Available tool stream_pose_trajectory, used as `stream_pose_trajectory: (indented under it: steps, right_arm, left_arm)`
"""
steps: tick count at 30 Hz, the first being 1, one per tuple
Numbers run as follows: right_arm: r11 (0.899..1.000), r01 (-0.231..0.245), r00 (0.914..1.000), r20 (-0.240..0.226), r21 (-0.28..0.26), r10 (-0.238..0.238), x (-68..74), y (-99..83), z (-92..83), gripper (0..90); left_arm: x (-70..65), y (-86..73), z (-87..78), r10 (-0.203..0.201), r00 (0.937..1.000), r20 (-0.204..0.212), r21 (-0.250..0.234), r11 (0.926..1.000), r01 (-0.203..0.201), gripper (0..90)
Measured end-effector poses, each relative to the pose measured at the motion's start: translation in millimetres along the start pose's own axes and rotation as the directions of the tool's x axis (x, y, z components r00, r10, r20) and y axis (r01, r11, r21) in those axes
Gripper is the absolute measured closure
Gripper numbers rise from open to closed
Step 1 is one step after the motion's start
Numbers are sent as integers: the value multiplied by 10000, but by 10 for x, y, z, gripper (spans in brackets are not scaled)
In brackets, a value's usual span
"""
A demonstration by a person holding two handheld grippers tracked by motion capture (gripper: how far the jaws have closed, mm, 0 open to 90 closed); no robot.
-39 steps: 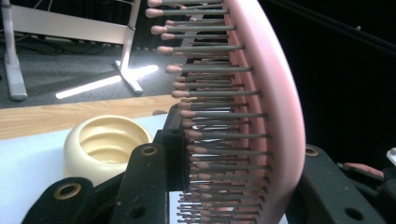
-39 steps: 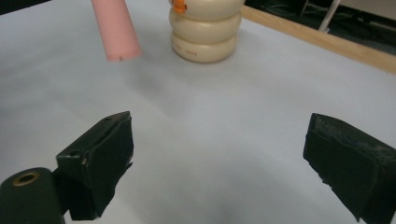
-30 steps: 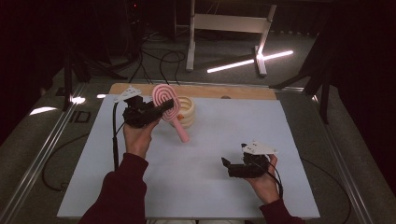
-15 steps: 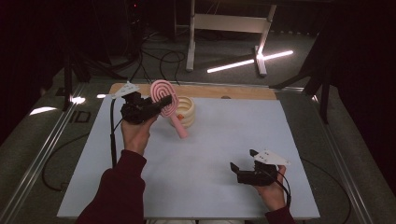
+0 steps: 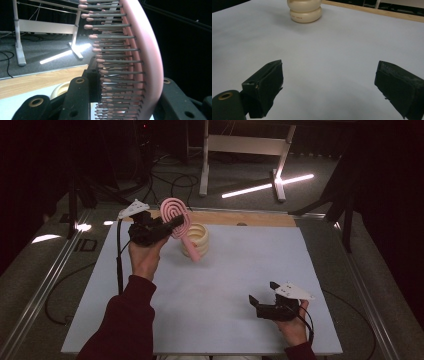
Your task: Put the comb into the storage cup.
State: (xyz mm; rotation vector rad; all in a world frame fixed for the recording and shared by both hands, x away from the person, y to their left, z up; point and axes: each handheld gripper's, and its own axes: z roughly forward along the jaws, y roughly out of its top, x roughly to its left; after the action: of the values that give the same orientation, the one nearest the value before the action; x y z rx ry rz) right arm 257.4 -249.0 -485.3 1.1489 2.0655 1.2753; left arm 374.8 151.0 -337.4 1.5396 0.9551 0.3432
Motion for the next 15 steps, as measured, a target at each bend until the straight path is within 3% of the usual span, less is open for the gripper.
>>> stream_pose_trajectory:
  steps: [15]
  right_arm:
    - [9997, 35, 10000, 50, -236, -34, -18, -6, -58, 83]
  left_arm:
    - [47, 179, 41, 273, 9994, -235, -270, 9992, -279, 641]
